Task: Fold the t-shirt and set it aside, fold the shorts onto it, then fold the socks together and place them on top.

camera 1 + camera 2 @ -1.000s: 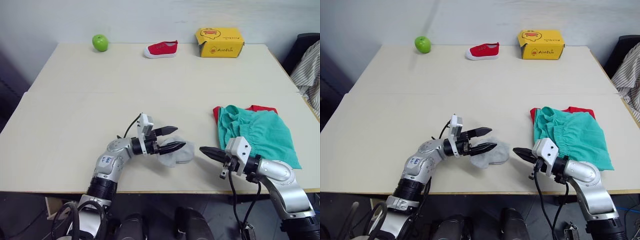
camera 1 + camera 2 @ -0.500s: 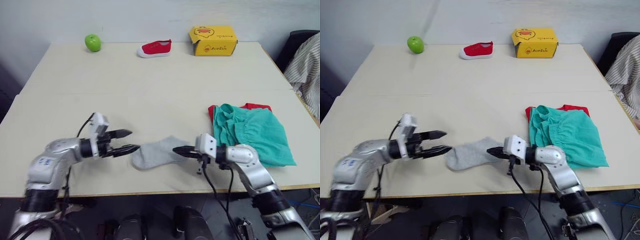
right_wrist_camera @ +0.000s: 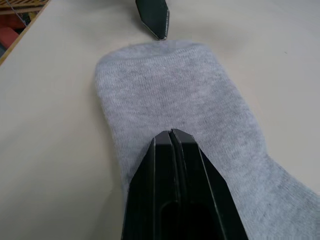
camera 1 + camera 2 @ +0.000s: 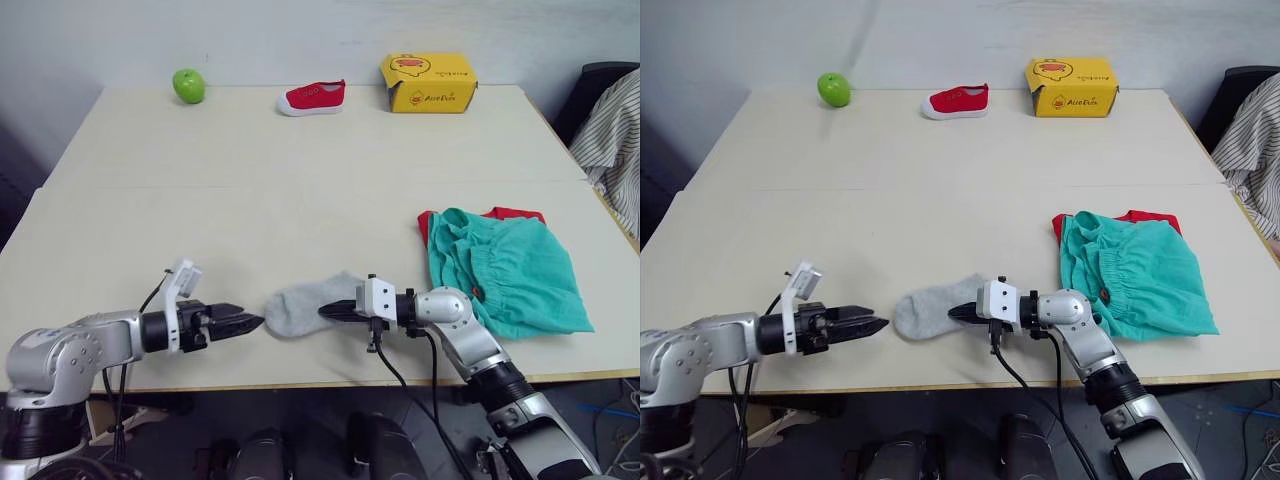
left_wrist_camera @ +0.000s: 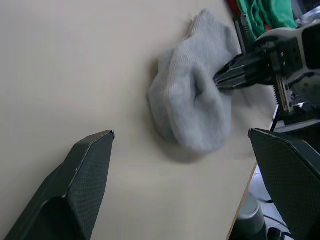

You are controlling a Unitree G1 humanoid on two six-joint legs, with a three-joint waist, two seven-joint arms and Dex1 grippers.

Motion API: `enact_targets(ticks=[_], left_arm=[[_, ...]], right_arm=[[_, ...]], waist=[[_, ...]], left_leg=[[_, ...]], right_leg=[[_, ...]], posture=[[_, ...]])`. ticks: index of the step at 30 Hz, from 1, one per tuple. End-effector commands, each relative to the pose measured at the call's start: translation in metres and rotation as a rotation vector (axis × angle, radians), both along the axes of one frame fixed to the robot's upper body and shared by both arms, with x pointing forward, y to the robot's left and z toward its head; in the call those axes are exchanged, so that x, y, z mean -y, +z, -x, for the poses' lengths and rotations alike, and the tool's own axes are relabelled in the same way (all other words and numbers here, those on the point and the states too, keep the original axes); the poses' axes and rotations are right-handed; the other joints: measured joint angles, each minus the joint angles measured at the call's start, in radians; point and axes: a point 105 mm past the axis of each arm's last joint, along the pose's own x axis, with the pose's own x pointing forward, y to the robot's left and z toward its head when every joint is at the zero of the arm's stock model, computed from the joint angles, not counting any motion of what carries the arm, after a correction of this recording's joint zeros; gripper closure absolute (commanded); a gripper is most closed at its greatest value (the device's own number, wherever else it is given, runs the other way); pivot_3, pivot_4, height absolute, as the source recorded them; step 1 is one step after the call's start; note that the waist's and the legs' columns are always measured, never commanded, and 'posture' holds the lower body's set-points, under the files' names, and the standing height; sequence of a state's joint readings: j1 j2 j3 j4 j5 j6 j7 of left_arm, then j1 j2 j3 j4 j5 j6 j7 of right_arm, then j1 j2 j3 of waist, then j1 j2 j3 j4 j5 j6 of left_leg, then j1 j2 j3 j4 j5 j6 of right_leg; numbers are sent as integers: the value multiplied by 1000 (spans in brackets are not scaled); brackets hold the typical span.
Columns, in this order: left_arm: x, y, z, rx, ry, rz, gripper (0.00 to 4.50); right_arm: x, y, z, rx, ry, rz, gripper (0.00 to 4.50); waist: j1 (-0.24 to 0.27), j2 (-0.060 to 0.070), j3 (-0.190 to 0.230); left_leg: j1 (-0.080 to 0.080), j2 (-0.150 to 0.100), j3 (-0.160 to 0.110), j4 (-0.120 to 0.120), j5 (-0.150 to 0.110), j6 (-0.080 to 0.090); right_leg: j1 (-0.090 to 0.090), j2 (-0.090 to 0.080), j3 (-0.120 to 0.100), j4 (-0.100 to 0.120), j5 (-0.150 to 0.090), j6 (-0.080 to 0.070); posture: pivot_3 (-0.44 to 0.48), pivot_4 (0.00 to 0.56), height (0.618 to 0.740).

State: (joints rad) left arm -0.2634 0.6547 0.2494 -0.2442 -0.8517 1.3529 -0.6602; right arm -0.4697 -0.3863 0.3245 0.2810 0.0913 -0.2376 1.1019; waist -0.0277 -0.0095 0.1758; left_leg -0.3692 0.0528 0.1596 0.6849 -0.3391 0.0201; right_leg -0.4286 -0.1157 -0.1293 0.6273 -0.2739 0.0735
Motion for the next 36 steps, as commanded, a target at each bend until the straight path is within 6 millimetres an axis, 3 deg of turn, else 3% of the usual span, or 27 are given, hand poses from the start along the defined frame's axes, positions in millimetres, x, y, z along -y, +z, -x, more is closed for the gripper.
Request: enact_targets(ticks=[1, 6, 9, 16, 22, 29, 33, 36], left_arm=[[9, -7, 6, -58, -63, -38, 8], [31, -9, -3, -60, -98, -7, 8], [41, -7, -4, -49, -113, 20, 522], [42, 1, -8, 6, -100, 0, 2766], [45, 28, -14, 90, -155, -7, 4481], [71, 65, -14, 200, -379, -39, 4481], [98, 67, -21, 246, -461, -36, 4481], [114, 55, -29, 274, -487, -64, 4481]], right_arm=[[2, -5, -1, -6, -2, 27, 4500], [1, -4, -1, -11, -1, 23, 4500], [0, -4, -1, -13, -5, 18, 4500], [1, -5, -1, -17, -17, 16, 4500], [0, -7, -2, -22, -22, 15, 4500], [4, -10, -2, -27, -38, 29, 4500], [8, -11, -1, -32, -52, 37, 4500], [11, -10, 1, -30, -67, 40, 4500]], waist=[[-1, 0, 0], [4, 0, -1], [2, 0, -1], [0, 0, -1], [0, 0, -1], [0, 0, -1], [1, 0, -1], [2, 0, -1]], left_leg=[[0, 0, 0, 0, 0, 0], [1, 0, 0, 0, 0, -1], [1, -2, 0, 0, 0, 0], [1, 0, 0, 0, 1, -1], [1, 0, 0, 0, 1, -1], [0, -1, 0, 0, 1, -1], [1, -1, 1, 0, 1, -1], [0, -2, 1, 0, 1, -1]], right_leg=[[0, 0, 0, 0, 0, 0], [1, 0, 1, 0, 0, 0], [1, -1, 1, 1, 0, 0], [0, 0, 1, 0, 0, 0], [0, -1, 1, 0, 0, 0], [0, 0, 1, 0, 0, 0], [0, 0, 1, 0, 0, 0], [0, 1, 1, 0, 0, 0]], posture=[[0, 150, 740], [0, 150, 740], [0, 150, 740], [0, 150, 740], [0, 150, 740], [0, 150, 740], [0, 150, 740], [0, 150, 740]])
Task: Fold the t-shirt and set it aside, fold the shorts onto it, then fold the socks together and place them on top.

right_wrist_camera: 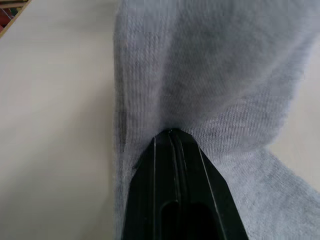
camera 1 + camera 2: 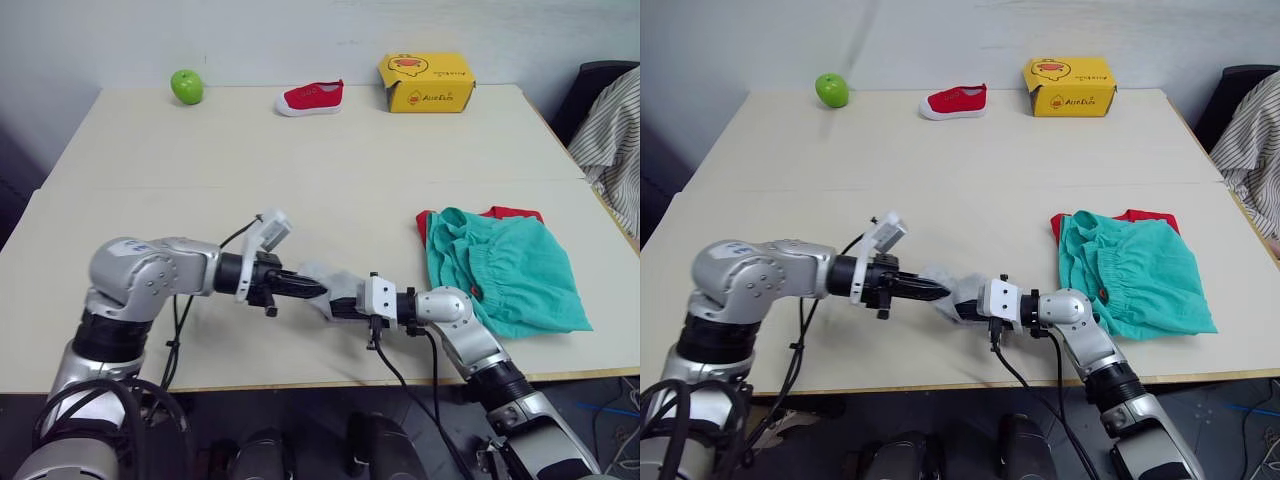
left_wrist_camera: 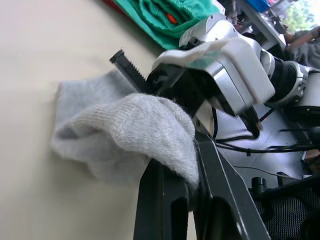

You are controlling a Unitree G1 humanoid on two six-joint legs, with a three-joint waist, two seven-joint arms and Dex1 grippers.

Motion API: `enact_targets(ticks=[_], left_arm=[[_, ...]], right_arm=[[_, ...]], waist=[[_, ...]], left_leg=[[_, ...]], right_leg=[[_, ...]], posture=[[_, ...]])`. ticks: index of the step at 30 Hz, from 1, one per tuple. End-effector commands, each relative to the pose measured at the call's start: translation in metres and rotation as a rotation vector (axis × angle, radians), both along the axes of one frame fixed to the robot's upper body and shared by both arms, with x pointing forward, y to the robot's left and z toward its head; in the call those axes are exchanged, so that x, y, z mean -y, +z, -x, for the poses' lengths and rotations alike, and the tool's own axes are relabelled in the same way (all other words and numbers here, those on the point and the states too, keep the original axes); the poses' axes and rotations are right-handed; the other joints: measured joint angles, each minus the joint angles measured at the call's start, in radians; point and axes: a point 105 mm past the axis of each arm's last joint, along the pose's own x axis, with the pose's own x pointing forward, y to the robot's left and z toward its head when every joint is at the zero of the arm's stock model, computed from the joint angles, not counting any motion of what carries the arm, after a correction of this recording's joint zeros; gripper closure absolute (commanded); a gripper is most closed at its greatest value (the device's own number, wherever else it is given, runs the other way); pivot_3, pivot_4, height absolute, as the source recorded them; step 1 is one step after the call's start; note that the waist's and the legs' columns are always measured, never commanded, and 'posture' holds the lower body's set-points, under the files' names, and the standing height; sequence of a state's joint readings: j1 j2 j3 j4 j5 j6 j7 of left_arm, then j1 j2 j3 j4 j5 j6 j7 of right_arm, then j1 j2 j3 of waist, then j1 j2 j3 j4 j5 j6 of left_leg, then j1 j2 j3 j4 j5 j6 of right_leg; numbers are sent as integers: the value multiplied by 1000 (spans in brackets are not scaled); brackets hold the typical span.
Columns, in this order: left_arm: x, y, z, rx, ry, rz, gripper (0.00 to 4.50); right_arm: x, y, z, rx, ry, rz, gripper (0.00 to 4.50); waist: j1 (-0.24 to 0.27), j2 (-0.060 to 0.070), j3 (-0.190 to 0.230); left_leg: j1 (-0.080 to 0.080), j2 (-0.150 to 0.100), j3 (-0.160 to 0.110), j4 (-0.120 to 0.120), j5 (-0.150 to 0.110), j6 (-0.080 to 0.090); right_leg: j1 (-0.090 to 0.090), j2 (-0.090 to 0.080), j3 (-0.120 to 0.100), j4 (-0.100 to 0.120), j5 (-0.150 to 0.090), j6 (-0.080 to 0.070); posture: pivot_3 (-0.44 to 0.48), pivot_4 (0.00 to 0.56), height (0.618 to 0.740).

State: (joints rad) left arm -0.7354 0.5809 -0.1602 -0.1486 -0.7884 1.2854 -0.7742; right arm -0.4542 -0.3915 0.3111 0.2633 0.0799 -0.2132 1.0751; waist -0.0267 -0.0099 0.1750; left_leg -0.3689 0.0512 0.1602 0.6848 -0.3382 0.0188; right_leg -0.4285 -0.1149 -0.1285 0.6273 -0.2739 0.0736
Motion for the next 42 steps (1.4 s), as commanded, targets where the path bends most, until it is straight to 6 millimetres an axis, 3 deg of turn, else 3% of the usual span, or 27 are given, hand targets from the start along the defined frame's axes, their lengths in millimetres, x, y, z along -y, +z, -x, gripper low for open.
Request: enact_targets(ticks=[1, 9, 12, 17, 22, 25, 29, 31, 34, 37, 42], left_arm=[[18, -2, -7, 78, -50, 10, 4481], [47, -14, -11, 232, -112, 158, 4481], [51, -33, -10, 279, -146, 133, 4481], [56, -44, -8, 316, -183, 131, 3062], [56, -22, 0, 427, -203, 323, 1475], [50, -27, -2, 455, -188, 344, 555], [36, -29, -2, 494, -177, 351, 555], [30, -26, -4, 535, -160, 360, 960], [23, -27, -7, 589, -146, 332, 1882], [22, -39, -6, 641, -181, 252, 2845], [34, -64, -1, 664, -240, 157, 4478]], right_arm=[[8, -8, 3, -25, -31, 39, 4500], [43, 3, 7, -23, -196, 25, 4500], [64, 3, 10, -49, -305, 6, 4500], [72, 3, 19, -75, -359, -32, 4500], [81, 14, 28, -71, -398, -85, 4500], [89, 19, 34, -79, -421, -113, 4500], [106, 36, 38, -73, -463, -143, 4500], [111, 48, 39, -55, -470, -168, 4500], [105, 72, 39, -51, -442, -268, 4500], [82, 87, 41, -54, -361, -315, 4500], [45, 71, 31, -69, -334, -289, 4500]], waist=[[1, 0, 0], [17, 0, 0], [25, 0, 0], [27, 0, 0], [26, 0, 0], [27, 0, 0], [26, 0, 0], [27, 0, 0], [26, 0, 0], [25, 0, 0], [27, 0, 0]], left_leg=[[0, -1, 0, 0, 0, 0], [-1, -1, 0, 0, 0, 1], [0, -1, 0, 0, 0, 1], [-1, -1, 0, 1, 0, 2], [-1, 0, 0, 1, 0, 2], [-1, 0, 0, 1, 0, 2], [-1, 0, 0, 1, 0, 3], [-1, 0, 0, 1, 0, 3], [-1, 0, 0, 1, 0, 3], [-1, 0, 0, 1, 0, 3], [-1, 0, -1, 0, -1, 4]], right_leg=[[0, 0, 0, 0, 0, 0], [0, -1, 0, -1, 0, 0], [0, 0, 0, -2, 0, 0], [0, -1, -1, -6, 0, 1], [0, -1, -1, -6, 0, 1], [0, -1, -1, -6, 0, 1], [0, -1, -2, -6, 0, 1], [0, -1, -2, -6, 0, 1], [0, -1, -2, -6, 0, 0], [0, -1, -2, -6, 0, 0], [0, -1, -4, -6, 0, 0]], posture=[[0, 150, 740], [0, 150, 740], [0, 150, 740], [0, 150, 740], [0, 150, 740], [0, 150, 740], [0, 150, 740], [0, 150, 740], [0, 150, 740], [0, 150, 740], [0, 150, 740]])
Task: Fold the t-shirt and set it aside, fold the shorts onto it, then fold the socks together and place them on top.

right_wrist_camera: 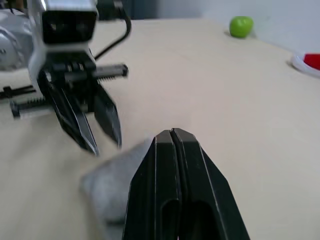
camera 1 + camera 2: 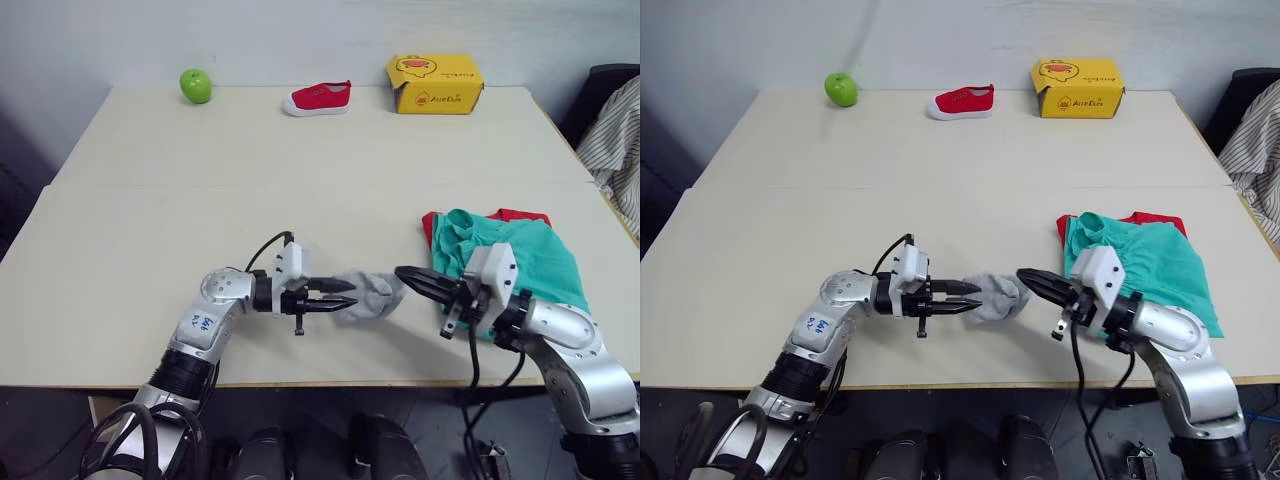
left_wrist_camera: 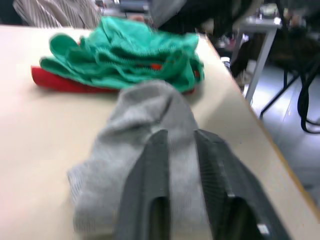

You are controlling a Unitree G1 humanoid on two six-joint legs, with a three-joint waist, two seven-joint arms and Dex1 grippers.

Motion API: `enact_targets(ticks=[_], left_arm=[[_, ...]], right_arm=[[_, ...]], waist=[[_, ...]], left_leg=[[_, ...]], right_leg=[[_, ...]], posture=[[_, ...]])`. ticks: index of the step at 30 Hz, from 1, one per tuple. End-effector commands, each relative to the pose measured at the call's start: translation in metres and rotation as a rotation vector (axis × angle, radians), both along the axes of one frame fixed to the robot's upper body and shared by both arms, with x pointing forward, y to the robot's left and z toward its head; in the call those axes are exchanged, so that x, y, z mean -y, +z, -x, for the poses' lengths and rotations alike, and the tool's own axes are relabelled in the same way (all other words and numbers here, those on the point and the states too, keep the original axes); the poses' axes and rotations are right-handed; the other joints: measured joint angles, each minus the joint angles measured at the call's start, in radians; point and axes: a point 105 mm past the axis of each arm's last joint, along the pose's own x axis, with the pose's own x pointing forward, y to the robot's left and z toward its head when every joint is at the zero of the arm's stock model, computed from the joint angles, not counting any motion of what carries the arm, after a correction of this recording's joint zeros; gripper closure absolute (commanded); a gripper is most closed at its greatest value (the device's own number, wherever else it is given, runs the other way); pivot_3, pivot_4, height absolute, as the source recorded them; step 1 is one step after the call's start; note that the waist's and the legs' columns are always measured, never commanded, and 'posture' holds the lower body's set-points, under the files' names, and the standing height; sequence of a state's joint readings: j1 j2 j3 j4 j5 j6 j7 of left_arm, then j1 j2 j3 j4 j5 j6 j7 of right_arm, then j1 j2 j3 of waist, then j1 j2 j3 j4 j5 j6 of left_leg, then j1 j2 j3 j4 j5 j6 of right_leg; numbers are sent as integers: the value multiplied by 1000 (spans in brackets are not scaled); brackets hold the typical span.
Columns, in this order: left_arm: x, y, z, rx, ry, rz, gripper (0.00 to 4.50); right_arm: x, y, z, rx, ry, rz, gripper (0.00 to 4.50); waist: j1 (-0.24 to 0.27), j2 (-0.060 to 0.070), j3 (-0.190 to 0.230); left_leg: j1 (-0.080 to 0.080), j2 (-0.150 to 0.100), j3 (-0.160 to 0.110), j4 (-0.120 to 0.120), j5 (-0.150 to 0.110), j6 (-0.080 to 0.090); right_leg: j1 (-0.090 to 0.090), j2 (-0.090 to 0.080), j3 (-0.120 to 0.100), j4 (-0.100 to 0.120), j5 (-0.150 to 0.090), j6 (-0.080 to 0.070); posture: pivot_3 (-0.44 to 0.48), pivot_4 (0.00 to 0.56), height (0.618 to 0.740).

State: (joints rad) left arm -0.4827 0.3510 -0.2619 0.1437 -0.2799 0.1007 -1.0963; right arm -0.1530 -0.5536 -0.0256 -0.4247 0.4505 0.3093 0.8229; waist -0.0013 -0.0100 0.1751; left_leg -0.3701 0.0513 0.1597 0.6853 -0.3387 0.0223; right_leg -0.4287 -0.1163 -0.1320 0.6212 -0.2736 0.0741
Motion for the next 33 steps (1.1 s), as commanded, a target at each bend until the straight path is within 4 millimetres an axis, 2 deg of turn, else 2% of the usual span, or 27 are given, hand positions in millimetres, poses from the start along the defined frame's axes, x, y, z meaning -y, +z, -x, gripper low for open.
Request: enact_targets(ticks=[1, 6, 12, 18, 22, 25, 29, 31, 33], left_arm=[[9, -14, 4, 42, -15, -62, 4478], [14, -32, 0, 35, 52, -118, 4478], [8, -44, 0, -6, 99, -156, 4478], [8, -51, 2, -58, 90, -190, 4478], [10, -52, 3, -79, 93, -186, 4478], [9, -46, 8, -98, 60, -152, 4478], [10, -17, 7, -114, 45, -5, 4478], [8, 2, 4, -133, 34, 68, 4478], [6, 10, -5, -124, 65, 79, 4478]], right_arm=[[-22, -15, -3, -5, 15, 36, 4500], [-25, -53, -23, -34, -64, 93, 4500], [1, -79, -39, -62, -112, 179, 4500], [24, -74, -57, -43, -183, 126, 4500], [28, -71, -58, -39, -201, 73, 4500], [20, -45, -46, 73, -138, -21, 4500], [12, -33, -30, 84, -90, -52, 4500], [7, -33, -21, 76, -69, -62, 4500], [3, -35, -16, 56, -72, -81, 4500]], waist=[[3, 0, 0], [1, 0, 0], [0, 0, 0], [0, 0, -1], [0, 0, -2], [-1, 0, -2], [-2, 0, -2], [-1, 0, -2], [1, 0, -2]], left_leg=[[0, 0, 0, 0, 0, 0], [-1, -2, 1, 0, -1, 3], [1, -1, 3, 0, -1, 4], [3, -2, 3, 0, 0, 4], [3, -2, 3, 0, 0, 4], [2, -1, 3, 0, 0, 4], [1, -1, 3, 0, 0, 4], [1, -1, 2, 0, 0, 4], [0, -1, 1, 0, 0, 4]], right_leg=[[0, 0, 0, 0, 0, 0], [0, -1, -3, 1, 1, 2], [1, -1, -3, 0, 2, 3], [2, -2, -2, 0, 2, 3], [2, -2, -1, 0, 2, 3], [2, -2, -1, 1, 2, 3], [1, -2, 0, 1, 2, 3], [1, -2, 0, 1, 2, 3], [1, -2, 1, 1, 2, 3]], posture=[[0, 150, 740], [0, 150, 740], [0, 150, 740], [0, 150, 740], [0, 150, 740], [0, 150, 740], [0, 150, 740], [0, 150, 740], [0, 150, 740]])
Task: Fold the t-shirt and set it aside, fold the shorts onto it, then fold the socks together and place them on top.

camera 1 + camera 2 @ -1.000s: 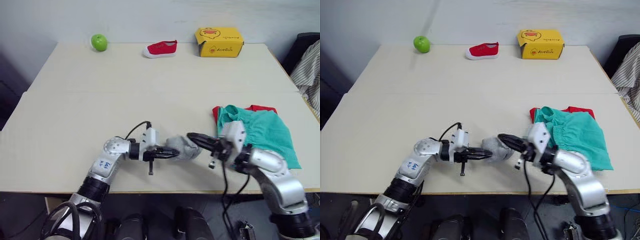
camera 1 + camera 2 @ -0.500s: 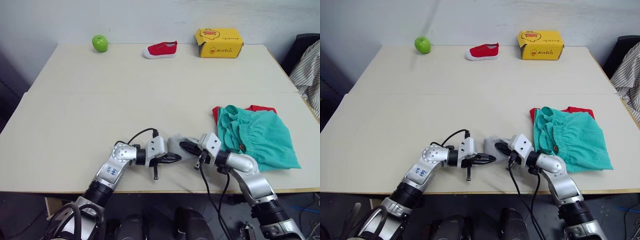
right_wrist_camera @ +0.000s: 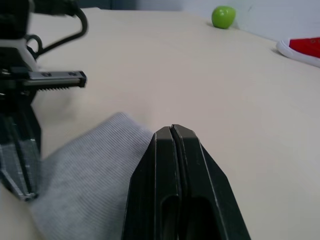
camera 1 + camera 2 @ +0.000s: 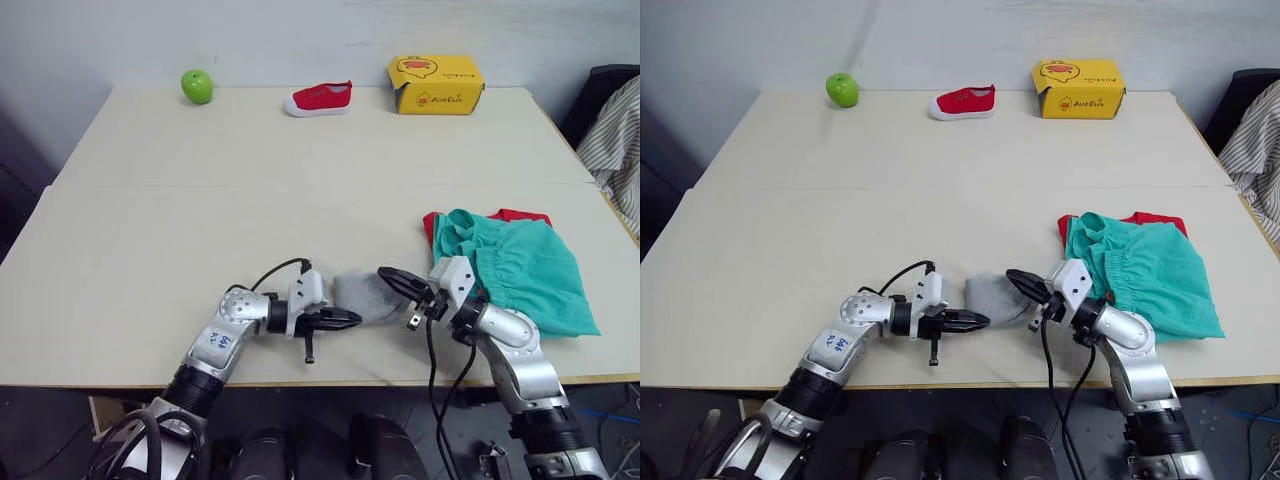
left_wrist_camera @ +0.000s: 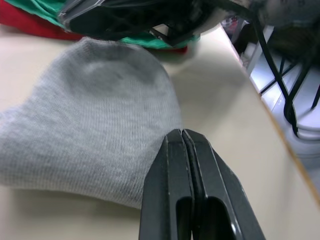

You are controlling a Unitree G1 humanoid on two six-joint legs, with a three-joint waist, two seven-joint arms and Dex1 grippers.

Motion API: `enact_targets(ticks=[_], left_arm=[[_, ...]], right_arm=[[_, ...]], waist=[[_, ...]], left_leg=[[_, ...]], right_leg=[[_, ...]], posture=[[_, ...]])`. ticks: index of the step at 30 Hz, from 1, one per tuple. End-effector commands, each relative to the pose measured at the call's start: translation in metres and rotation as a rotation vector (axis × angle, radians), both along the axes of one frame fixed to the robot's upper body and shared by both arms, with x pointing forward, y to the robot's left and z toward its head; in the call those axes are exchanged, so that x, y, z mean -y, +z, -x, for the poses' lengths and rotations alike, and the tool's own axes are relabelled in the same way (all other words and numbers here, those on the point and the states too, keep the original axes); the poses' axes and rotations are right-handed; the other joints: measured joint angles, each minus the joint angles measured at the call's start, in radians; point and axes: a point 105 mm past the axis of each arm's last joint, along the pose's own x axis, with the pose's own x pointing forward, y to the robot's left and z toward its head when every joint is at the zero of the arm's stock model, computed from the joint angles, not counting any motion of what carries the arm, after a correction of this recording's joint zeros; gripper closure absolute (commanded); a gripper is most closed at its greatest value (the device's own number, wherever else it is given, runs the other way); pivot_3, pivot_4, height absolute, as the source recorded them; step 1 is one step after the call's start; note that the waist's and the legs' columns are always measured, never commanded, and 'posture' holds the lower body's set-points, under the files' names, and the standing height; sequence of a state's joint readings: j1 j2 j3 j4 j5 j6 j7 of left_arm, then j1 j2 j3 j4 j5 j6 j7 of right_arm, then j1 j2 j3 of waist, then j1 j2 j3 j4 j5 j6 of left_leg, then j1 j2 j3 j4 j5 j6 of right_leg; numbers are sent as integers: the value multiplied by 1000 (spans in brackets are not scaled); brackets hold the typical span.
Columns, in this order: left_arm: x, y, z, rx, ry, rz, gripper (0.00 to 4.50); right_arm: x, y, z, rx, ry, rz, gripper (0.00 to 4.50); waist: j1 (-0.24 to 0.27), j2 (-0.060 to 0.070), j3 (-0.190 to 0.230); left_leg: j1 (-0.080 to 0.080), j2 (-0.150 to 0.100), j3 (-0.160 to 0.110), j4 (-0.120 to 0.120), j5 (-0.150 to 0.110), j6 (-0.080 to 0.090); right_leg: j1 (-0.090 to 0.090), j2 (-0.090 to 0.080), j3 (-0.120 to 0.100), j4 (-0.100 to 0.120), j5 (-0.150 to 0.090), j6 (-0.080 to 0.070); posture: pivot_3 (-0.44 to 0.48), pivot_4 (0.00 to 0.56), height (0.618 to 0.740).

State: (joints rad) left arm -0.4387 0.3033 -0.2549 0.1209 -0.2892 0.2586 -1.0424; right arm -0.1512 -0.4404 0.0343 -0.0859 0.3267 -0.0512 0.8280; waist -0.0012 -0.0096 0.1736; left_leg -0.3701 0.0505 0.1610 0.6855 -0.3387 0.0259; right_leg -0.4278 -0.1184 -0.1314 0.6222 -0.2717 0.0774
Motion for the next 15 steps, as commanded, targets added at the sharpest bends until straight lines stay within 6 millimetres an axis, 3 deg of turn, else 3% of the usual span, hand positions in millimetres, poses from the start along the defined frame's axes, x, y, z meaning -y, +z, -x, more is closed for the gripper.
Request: enact_targets(ticks=[1, 6, 11, 13, 15], left_arm=[[-1, 25, -11, 49, 22, 47, 4478], [4, -4, -21, 19, 67, -78, 4478], [6, -12, -26, 21, 87, -106, 4478], [6, -12, -28, 33, 95, -106, 4478], [6, -11, -28, 63, 89, -104, 4500]], right_arm=[[-6, 4, 9, 3, 13, -28, 4500], [-3, -31, 16, 13, 14, 127, 4500], [8, -19, 28, 40, 19, 122, 4500], [18, -15, 40, -40, 49, 110, 4500], [33, -7, 47, -211, 18, -2, 4130]], waist=[[1, 0, 0], [0, 0, 0], [3, 0, 0], [5, 0, 0], [6, 0, 0]], left_leg=[[0, 0, 0, 0, 0, 0], [0, -1, 0, 0, 0, 0], [1, -1, 2, -1, 0, 0], [1, -1, 1, 0, 0, 0], [0, -2, 0, 0, -1, 1]], right_leg=[[0, 0, 0, 0, 0, 0], [0, 1, -2, 0, 0, 0], [0, 1, -3, -1, 0, 0], [0, 0, -3, -2, 0, 0], [0, -1, -1, -2, 0, 0]], posture=[[0, 150, 740], [0, 150, 740], [0, 150, 740], [0, 150, 740], [0, 150, 740]])
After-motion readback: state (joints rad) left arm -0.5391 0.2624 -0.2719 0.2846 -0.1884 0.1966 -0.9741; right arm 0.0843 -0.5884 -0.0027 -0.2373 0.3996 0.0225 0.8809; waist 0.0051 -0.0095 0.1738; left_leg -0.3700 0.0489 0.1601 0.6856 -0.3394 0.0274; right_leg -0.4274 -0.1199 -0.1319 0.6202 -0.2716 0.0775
